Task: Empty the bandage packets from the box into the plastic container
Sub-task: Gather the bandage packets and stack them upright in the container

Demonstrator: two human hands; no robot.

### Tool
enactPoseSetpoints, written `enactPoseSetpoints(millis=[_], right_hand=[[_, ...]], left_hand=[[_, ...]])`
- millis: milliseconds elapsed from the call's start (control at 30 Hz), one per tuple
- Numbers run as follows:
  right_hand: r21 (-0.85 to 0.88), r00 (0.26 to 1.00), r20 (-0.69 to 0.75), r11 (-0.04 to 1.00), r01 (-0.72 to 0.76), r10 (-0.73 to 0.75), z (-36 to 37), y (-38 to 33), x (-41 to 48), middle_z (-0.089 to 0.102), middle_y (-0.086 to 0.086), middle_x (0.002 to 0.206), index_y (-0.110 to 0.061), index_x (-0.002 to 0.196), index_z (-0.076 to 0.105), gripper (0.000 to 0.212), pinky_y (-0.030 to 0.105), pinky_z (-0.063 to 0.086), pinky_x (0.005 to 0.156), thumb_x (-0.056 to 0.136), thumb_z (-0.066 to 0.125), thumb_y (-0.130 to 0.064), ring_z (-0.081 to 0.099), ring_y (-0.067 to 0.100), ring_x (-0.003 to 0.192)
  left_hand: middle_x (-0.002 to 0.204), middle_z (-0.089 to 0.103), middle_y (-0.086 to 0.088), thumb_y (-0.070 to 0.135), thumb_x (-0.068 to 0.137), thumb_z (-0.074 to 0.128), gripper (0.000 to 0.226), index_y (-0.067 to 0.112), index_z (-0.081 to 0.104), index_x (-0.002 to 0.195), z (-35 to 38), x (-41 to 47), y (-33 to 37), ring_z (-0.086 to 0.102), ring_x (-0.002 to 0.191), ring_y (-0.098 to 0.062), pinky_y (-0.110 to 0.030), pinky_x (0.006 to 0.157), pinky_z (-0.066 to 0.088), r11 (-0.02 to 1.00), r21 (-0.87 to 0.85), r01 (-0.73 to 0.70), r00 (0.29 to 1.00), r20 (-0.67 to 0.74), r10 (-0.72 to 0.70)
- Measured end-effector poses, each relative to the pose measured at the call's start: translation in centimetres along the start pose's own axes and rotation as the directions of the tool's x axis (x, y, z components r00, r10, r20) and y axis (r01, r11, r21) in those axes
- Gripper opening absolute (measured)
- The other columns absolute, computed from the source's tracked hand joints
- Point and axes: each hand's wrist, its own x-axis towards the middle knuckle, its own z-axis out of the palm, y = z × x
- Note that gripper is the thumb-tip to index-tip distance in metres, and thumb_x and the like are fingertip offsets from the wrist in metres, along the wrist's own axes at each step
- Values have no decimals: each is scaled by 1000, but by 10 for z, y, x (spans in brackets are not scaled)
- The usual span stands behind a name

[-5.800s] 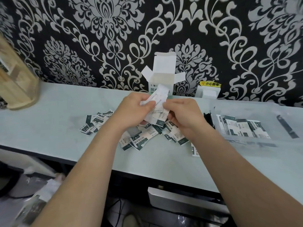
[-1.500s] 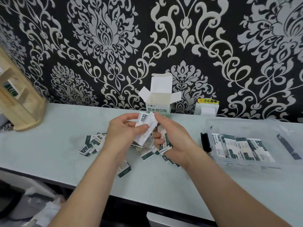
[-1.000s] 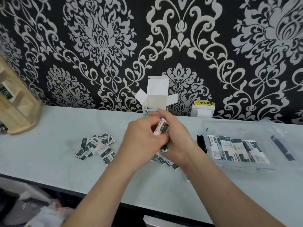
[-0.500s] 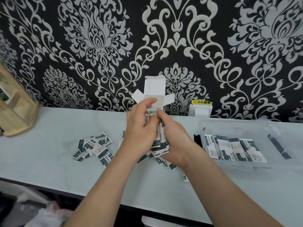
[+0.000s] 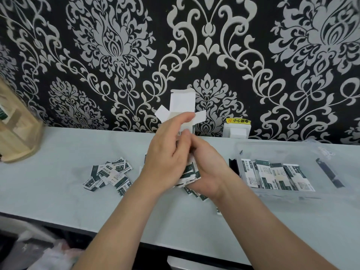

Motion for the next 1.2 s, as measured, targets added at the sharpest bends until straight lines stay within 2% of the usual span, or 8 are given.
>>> enactPoseSetpoints(millis=[167,267,500,700,833,1033,1133,1200], right_hand=[[-127,990,-92,987,94,-107,1,-7,-7,44,1,54,-13,72,52,21,20,34,42,92,45,-16,45,11,45],[-283,981,-86,948,145,-176,3,-11,-11,39,2,49,-10,68,50,23,19,26,40,88,43,-6,35,11,41],[-429,985,73,886,175,-159,2,-20,-20,58,9,65,-3,100,53,33,27,43,51,77,39,16,54,18,59],[-566,986,111,808,166,-125,-2,-35,-36,53,4,59,-9,119,51,45,23,32,44,82,38,12,41,11,48],[-502,948,317,846,178,-11,-6,-49,-50,54,18,76,-13,130,49,61,19,17,41,75,35,9,27,8,44],[-509,966,259,848,145,-9,-12,-62,-64,61,25,79,-3,134,41,57,14,26,34,79,35,9,33,9,38],[-739,983,115,648,181,-144,-11,-69,-78,66,16,94,-22,128,48,41,24,47,44,93,44,1,61,21,51],[-952,932,48,265,152,-361,-15,-74,-86,63,4,97,-27,118,44,36,20,50,54,90,61,-12,64,12,63]], left_hand=[[143,18,35,46,63,82,97,54,25,141,-24,0,10,28,131,9,-13,99,36,989,122,81,825,549,-135],[124,28,38,25,59,90,115,58,16,141,-24,-3,12,45,92,14,-12,78,44,986,158,60,804,578,-142],[122,39,17,35,55,79,76,39,52,126,-27,5,5,58,68,-5,-22,73,53,991,114,72,915,388,-111],[114,54,19,46,63,84,64,42,53,120,-37,13,13,60,93,1,-16,80,49,984,20,176,879,447,-166],[75,64,2,22,86,61,20,14,63,104,-38,21,18,57,54,-17,-21,52,45,895,-355,270,910,396,-118],[56,61,3,6,85,64,15,9,64,100,-19,29,29,52,37,-12,-16,38,30,881,-375,287,893,437,-105],[56,63,4,2,83,69,14,11,68,93,-7,36,31,46,40,-12,-17,39,34,889,-339,307,906,391,-164],[58,64,3,4,82,72,14,15,70,90,5,39,32,48,44,-12,-18,41,38,901,-291,322,919,325,-224]])
